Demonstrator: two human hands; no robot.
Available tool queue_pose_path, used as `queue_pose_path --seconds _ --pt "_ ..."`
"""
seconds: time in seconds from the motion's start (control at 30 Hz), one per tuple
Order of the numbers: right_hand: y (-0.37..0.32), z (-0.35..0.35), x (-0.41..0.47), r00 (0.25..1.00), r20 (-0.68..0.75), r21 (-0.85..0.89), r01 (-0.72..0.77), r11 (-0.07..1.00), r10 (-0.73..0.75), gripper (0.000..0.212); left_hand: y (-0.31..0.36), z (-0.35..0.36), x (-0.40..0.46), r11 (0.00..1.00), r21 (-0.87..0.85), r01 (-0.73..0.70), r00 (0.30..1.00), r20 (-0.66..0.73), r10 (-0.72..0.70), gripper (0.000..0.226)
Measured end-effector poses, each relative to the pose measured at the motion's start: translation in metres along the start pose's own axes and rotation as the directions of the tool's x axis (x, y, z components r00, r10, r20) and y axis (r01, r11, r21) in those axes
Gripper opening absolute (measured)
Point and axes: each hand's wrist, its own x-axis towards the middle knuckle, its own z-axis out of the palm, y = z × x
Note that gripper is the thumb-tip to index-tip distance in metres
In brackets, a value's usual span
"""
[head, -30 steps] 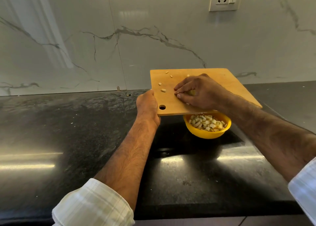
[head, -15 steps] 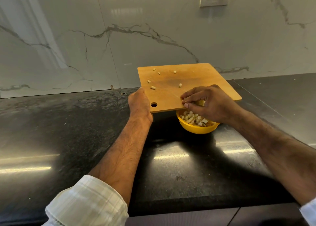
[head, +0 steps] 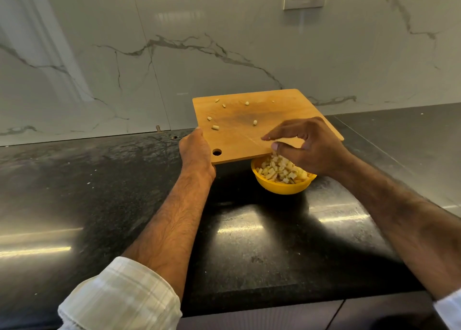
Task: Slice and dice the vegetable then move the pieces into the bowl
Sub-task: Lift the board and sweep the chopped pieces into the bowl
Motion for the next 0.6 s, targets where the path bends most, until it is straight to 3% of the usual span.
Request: queue_pose_path --seconds 0.07,0.13,0.23,0.3,0.43,0.6 --pt "0.003 0.007 0.022 0.999 -0.01 -0.003 -0.033 0.999 0.033 0.03 0.0 -0.001 0.0 1.0 -0.001 -0.003 1.0 0.004 0.003 0.018" --pt "0.01 0.014 0.052 0.991 0.069 -0.078 -0.113 0.991 0.118 0.047 0.001 -0.001 0.002 1.0 -0.001 -0.005 1.0 0.013 0.005 0.017" --pt "0.019 0.022 0.093 0.914 0.227 -0.203 -0.294 0.934 0.337 0.077 0.003 -0.001 -0.001 1.0 -0.015 0.003 0.999 0.042 -0.003 0.019" --pt "0.022 0.031 0.111 0.872 0.274 -0.277 -0.333 0.901 0.407 0.085 0.004 -0.002 -0.001 1.0 -0.017 -0.004 0.998 0.061 0.005 0.02" --pt "0.017 0.054 0.132 0.864 0.324 -0.304 -0.292 0.907 0.386 0.084 0.007 -0.004 -0.002 1.0 -0.008 -0.023 0.997 0.075 0.023 0.023" --pt "0.003 0.066 0.142 0.898 0.384 -0.165 -0.161 0.973 0.214 0.069 0.005 -0.002 -0.003 1.0 -0.004 -0.01 0.995 0.104 0.011 0.029"
